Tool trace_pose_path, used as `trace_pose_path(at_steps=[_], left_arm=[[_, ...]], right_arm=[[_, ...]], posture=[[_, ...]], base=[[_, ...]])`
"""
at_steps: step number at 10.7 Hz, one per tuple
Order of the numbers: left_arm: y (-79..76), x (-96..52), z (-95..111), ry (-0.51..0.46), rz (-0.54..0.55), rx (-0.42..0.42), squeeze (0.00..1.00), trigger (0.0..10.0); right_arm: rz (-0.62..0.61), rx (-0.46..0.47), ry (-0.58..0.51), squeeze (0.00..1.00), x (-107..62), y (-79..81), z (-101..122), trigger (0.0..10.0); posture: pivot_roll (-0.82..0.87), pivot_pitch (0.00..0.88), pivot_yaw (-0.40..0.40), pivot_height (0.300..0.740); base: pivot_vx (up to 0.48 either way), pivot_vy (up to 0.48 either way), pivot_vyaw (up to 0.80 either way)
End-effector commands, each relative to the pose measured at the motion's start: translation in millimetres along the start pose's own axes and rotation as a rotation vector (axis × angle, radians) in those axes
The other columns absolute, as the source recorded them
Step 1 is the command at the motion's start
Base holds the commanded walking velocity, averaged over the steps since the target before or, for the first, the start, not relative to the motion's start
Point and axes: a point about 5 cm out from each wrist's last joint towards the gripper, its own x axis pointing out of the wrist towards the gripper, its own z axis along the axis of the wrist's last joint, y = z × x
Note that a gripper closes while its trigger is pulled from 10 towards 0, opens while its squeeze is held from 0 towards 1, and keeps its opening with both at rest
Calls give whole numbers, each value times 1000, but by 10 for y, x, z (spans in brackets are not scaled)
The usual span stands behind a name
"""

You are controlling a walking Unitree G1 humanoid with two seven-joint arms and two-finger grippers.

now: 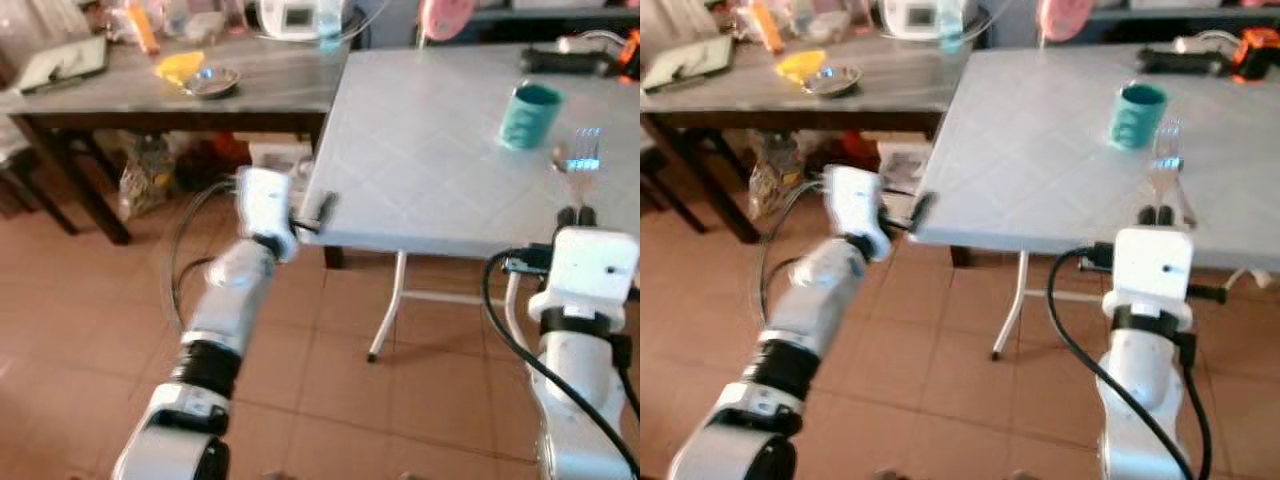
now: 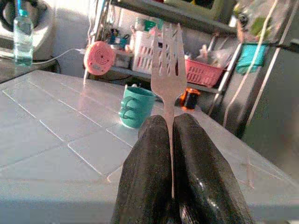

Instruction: Setting the table

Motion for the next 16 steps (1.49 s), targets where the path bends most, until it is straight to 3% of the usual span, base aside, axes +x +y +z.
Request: trace_pose_path(at_steps=[1, 8, 11, 16], left_arm=[[110, -41, -10, 6, 28, 13, 0, 10000], [238, -143, -123, 25, 83, 48, 0, 10000], [244, -173, -39, -43, 52, 58, 0, 10000], [199, -174, -56, -41, 17, 51, 0, 10000]], right_arm=[[4, 16, -18, 0, -18, 12, 55, 10000], [25, -4, 9, 0, -63, -71, -20, 10000], [25, -6, 12, 0, -77, -90, -29, 10000], [34, -18, 13, 0, -96, -85, -36, 10000]], posture=[[-90, 127, 70, 740], [-97, 128, 54, 740], [-95, 127, 49, 740], [-96, 129, 47, 740]], base=[[0, 480, 0], [0, 446, 0], [89, 0, 0], [472, 0, 0]])
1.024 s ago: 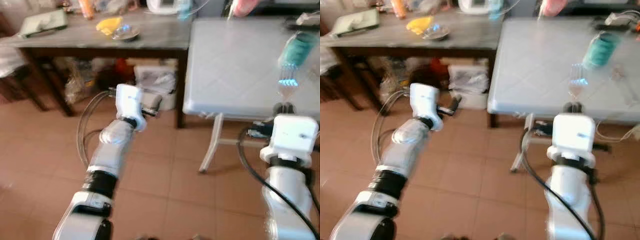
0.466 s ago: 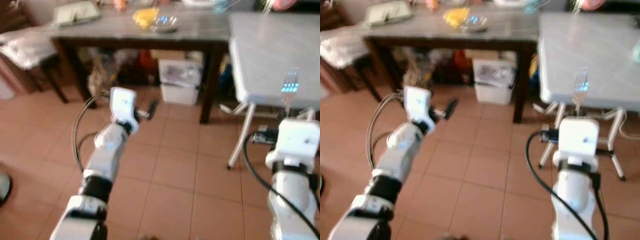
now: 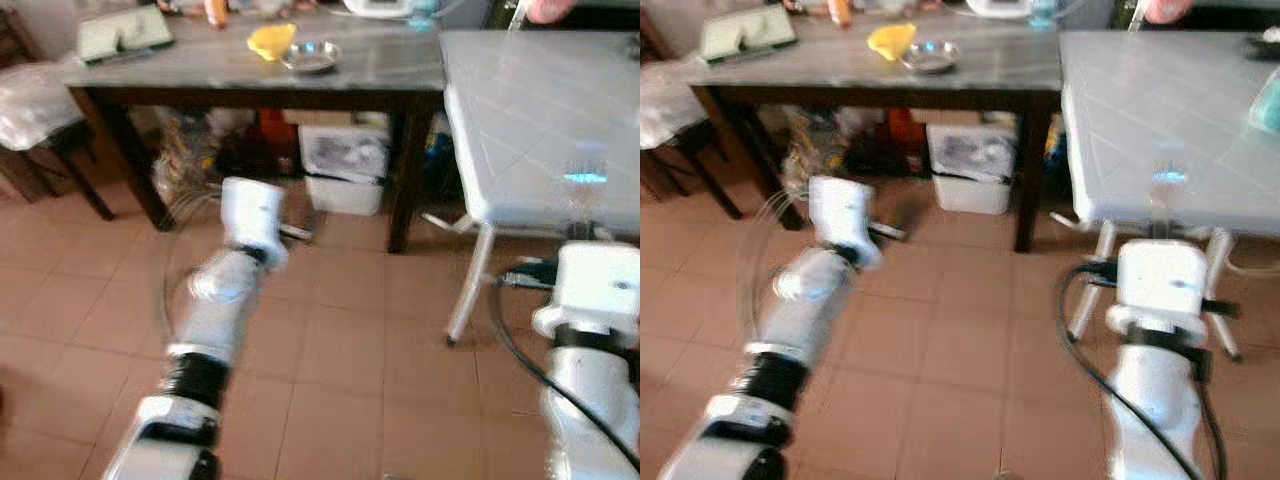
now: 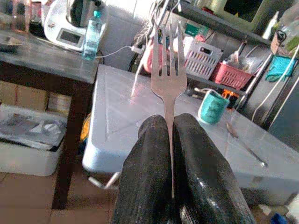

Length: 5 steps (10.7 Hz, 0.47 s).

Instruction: Setting the table

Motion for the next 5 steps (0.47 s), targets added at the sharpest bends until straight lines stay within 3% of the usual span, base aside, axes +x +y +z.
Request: trace_pose_path(at_steps=[1, 5], left_arm=[[116, -30, 58, -11, 24, 25, 0, 10000], [86, -30, 29, 2, 12, 16, 0, 10000]], right_arm=[[12, 15, -19, 0, -10, 30, 50, 10000], [16, 8, -14, 0, -23, 23, 47, 10000]], posture=[[-97, 133, 45, 740], [-104, 141, 44, 740]], base=[[480, 0, 0], [480, 0, 0]])
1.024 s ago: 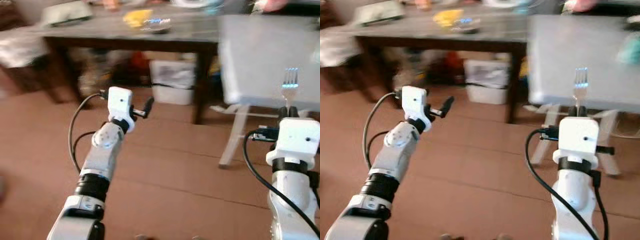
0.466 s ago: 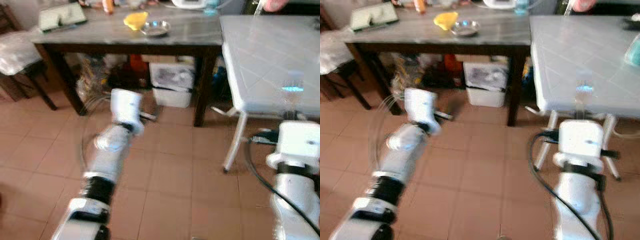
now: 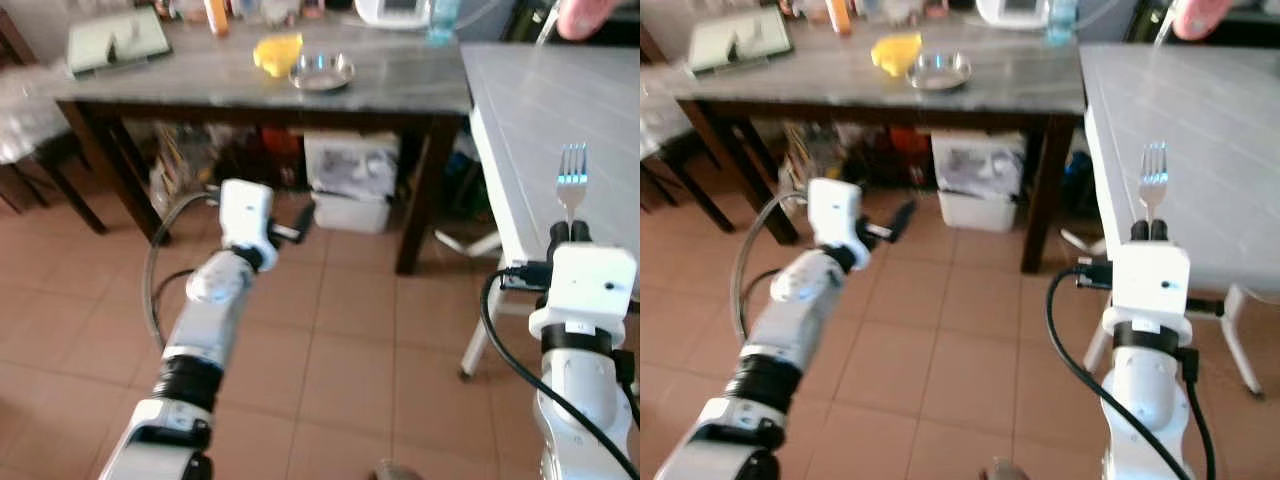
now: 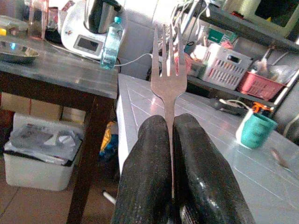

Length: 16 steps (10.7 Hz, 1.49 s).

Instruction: Setting the table

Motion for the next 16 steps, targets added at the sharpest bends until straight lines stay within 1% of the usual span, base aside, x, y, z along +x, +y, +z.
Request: trace_pose_path(at_steps=[1, 7, 16], left_arm=[[-32, 9, 5, 6, -19, 8, 0, 10000], [-101, 16, -18, 19, -58, -1, 0, 10000], [-153, 31, -12, 24, -89, -4, 0, 10000]], right_arm=[[-16, -10, -7, 0, -9, -55, 23, 10000], [-18, -14, -12, 0, -5, -56, 41, 10000], [-27, -7, -15, 0, 22, -35, 38, 10000]], posture=[[-107, 143, 44, 740], [-112, 148, 46, 740], [-106, 140, 53, 740]], base=[[480, 0, 0], [480, 0, 0], [480, 0, 0]])
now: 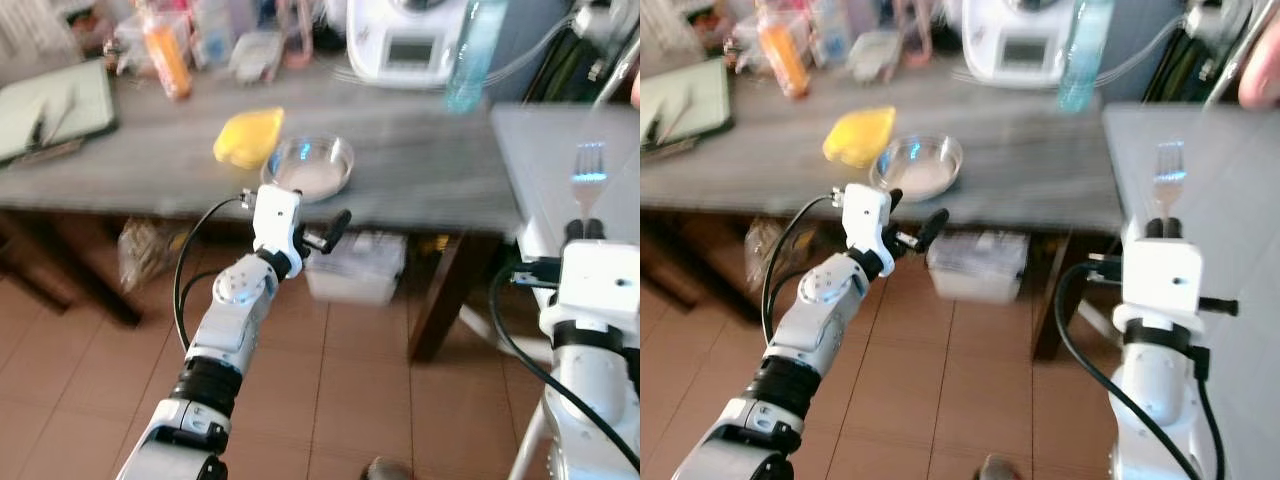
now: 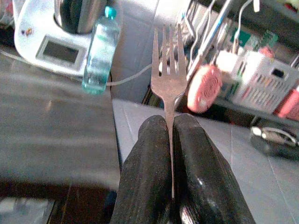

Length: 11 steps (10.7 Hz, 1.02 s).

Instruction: Setting the table

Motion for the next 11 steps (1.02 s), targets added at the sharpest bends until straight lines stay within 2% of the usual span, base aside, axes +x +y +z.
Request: trace_pose_path(at_steps=[1, 5, 9, 10, 11], left_arm=[[82, -36, 9, 5, 15, 17, 0, 10000], [76, -29, 104, -20, 2, 20, 0, 10000], [112, -164, 298, -80, -41, 32, 0, 10000], [106, -224, 373, -104, -82, 66, 0, 10000], [168, -298, 415, -104, -117, 86, 0, 10000]], right_arm=[[9, 20, -16, 0, -9, 36, 43, 10000], [14, 23, -14, 0, -11, 50, 29, 10000], [21, 15, -14, 0, -13, 56, 12, 10000], [25, 10, -23, 0, 4, 49, 29, 10000], [23, 15, -15, 0, 14, 29, 9, 10000]], posture=[[-106, 140, 55, 740], [-103, 139, 55, 740], [-73, 136, 50, 740], [-70, 133, 48, 740], [-64, 132, 43, 740]], base=[[480, 0, 0], [478, 0, 0], [0, 0, 0], [0, 0, 0], [0, 0, 0]])
